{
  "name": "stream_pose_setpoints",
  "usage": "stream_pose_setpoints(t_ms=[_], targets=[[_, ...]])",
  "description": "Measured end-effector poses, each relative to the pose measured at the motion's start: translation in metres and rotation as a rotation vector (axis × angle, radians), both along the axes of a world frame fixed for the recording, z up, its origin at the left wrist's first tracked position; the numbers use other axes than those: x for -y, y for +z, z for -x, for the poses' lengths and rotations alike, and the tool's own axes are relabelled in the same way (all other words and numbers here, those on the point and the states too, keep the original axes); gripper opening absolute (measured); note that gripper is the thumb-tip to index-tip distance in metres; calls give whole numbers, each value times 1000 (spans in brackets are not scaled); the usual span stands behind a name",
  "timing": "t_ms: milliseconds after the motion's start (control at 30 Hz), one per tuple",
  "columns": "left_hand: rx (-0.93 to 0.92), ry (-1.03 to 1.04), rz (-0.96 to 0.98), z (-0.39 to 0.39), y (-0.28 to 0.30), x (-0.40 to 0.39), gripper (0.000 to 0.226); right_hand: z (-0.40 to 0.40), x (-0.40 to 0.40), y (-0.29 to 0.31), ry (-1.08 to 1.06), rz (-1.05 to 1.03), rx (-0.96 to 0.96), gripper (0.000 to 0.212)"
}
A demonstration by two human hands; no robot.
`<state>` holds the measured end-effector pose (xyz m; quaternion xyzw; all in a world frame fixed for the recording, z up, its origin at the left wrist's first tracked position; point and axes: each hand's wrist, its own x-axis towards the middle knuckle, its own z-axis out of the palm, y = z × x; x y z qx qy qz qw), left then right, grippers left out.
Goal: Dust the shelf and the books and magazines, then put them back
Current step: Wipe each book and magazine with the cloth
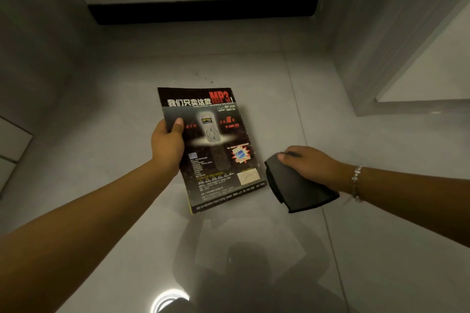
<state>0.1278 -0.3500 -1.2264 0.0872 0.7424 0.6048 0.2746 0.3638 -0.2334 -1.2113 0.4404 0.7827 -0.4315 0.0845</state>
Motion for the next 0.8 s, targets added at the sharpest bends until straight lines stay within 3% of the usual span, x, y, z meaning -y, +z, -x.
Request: stream_pose_setpoints(t_ms=[267, 400, 567, 667, 801], targets=[[-115, -224, -35, -40, 46, -17, 25, 38, 2, 40, -151, 93, -476, 27], [-117, -363, -77, -54, 68, -23, 25, 58, 2, 60, -195, 124, -586, 33], [85, -422, -171, -63, 86, -26, 28, 69, 0, 78, -215, 209, -689, 36], [157, -403, -185, -62, 92, -27, 37, 69, -5, 83, -196, 190, -690, 33], [121, -436, -188, -57, 96, -27, 30, 69, -12, 89, -218, 194, -719, 20]])
